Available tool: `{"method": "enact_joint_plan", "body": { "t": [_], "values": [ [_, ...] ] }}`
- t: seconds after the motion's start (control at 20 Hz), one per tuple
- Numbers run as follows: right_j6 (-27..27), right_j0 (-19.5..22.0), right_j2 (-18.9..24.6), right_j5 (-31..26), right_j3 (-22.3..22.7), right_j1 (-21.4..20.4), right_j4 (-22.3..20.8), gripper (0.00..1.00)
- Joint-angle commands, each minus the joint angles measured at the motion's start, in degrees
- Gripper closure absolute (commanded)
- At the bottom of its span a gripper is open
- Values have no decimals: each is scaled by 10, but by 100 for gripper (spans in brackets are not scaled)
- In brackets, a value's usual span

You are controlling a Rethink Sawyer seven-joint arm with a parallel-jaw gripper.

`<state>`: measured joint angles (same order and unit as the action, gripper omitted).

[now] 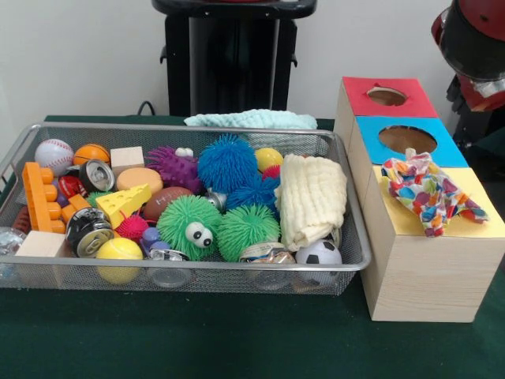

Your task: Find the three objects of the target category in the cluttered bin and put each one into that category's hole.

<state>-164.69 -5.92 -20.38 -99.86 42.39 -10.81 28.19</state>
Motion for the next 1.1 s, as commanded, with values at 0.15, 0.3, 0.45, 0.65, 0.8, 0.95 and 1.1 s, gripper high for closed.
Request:
{"method": "enact_joint_plan", "body": {
  "t": [0.15,0.3,0.45,0.65,0.8,0.95,1.1],
  "values": [
    [-102,11,29,264,62,31,-7,100],
    [-122,3,12,307,60,32,-21,100],
    [-129,-1,-9,268,53,14,-30,100],
    [-133,-3,-76,179,4,-20,-57,100],
    [-119,-1,-94,124,-12,-35,-62,100],
    [-85,2,-97,74,-23,-37,-72,100],
    [-75,5,-92,28,-30,-44,-70,100]
  ]
}}
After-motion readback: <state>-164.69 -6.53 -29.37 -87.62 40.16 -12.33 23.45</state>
